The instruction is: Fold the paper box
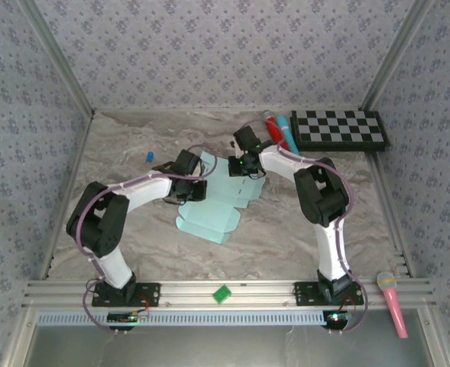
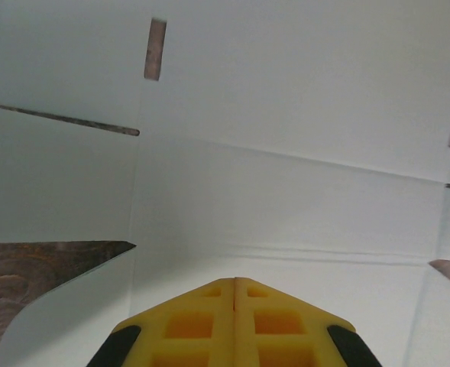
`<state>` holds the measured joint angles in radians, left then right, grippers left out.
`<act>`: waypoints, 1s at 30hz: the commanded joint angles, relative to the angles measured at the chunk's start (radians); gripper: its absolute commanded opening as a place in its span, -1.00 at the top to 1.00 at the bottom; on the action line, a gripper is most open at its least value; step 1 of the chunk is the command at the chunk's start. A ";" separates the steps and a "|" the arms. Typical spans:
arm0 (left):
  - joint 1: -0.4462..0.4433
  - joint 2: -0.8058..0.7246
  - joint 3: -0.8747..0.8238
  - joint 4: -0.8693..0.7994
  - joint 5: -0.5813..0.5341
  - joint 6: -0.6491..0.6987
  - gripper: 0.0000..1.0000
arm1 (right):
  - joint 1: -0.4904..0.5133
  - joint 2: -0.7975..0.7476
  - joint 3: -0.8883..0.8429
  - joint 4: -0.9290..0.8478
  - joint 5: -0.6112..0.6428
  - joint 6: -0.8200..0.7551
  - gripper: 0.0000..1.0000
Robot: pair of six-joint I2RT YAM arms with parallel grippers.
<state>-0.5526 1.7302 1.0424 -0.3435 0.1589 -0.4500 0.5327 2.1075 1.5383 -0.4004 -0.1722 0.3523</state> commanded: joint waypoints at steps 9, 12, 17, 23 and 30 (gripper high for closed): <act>-0.050 -0.009 -0.103 0.039 0.027 -0.050 0.95 | 0.019 0.032 -0.024 0.001 0.010 0.029 0.92; -0.089 -0.005 -0.115 0.051 0.022 -0.070 0.94 | 0.018 0.049 -0.024 0.014 0.001 0.027 0.92; -0.132 0.009 -0.105 0.055 0.029 -0.105 0.94 | 0.021 0.068 -0.018 0.020 -0.009 0.027 0.91; -0.152 -0.022 -0.088 0.052 0.042 -0.128 0.92 | 0.024 0.080 -0.025 0.020 -0.024 0.022 0.88; -0.088 -0.100 0.010 -0.009 0.047 -0.097 0.71 | 0.026 0.048 -0.066 0.040 -0.018 0.019 0.88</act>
<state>-0.6773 1.6836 0.9707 -0.3084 0.1944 -0.5655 0.5507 2.1448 1.5082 -0.3279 -0.1967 0.3698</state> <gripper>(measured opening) 0.127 0.063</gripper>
